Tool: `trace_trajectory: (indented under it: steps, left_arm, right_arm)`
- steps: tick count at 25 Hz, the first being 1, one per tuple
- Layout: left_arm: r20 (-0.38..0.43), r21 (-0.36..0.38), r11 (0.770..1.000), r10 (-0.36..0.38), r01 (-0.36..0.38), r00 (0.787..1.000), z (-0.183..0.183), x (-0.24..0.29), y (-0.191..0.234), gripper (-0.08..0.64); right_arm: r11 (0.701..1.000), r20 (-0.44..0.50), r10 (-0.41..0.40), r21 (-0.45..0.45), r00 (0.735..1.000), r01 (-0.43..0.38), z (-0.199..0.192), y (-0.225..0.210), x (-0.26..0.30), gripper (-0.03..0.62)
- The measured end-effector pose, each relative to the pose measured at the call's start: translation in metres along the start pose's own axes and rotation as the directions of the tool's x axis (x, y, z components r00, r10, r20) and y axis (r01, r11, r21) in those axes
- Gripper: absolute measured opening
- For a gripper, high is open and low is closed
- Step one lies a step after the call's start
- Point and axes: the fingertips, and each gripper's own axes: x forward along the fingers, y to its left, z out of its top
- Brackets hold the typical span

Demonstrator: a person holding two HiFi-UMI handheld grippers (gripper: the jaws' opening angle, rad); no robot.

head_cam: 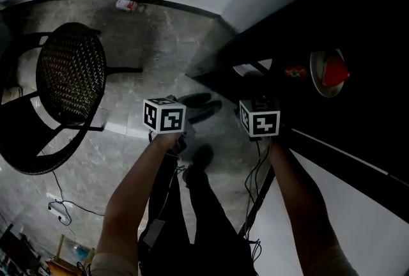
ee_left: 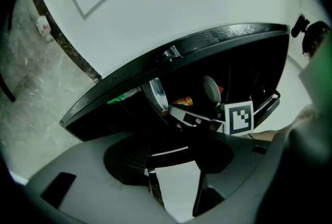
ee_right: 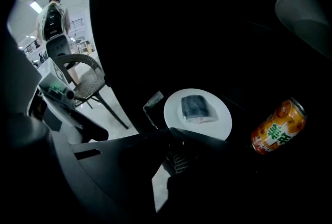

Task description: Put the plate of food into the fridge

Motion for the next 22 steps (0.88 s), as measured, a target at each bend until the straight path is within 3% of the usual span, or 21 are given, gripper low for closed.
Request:
trace_trajectory:
  steps: [3,7,11,16,22]
  left_arm:
    - [-0.029,0.018,1.000,-0.004,0.004,1.000,-0.003,-0.003,-0.009,0.224]
    - [-0.074,0.095,0.995,-0.010,0.017,0.997,-0.004,-0.005,-0.035,0.182]
    - [-0.118,0.170,0.984,-0.031,0.051,0.993,-0.010,-0.022,-0.069,0.028]
    - [-0.153,0.235,0.971,-0.013,0.049,0.988,0.001,-0.046,-0.101,0.014]
    - [-0.161,0.279,0.958,-0.020,0.065,0.987,0.009,-0.072,-0.156,0.014]
  right_arm:
    - [0.998,0.026,0.047,0.030,0.999,-0.048,0.005,0.018,-0.025,0.021]
    - [0.989,0.027,0.139,0.053,0.990,-0.140,0.005,0.047,-0.063,0.021]
    - [0.960,0.042,0.233,0.149,0.972,-0.236,0.003,0.080,-0.110,0.021]
    - [0.909,0.113,0.323,0.240,0.940,-0.341,0.025,0.114,-0.160,0.021]
    - [0.852,0.177,0.419,0.261,0.890,-0.453,0.060,0.148,-0.220,0.021]
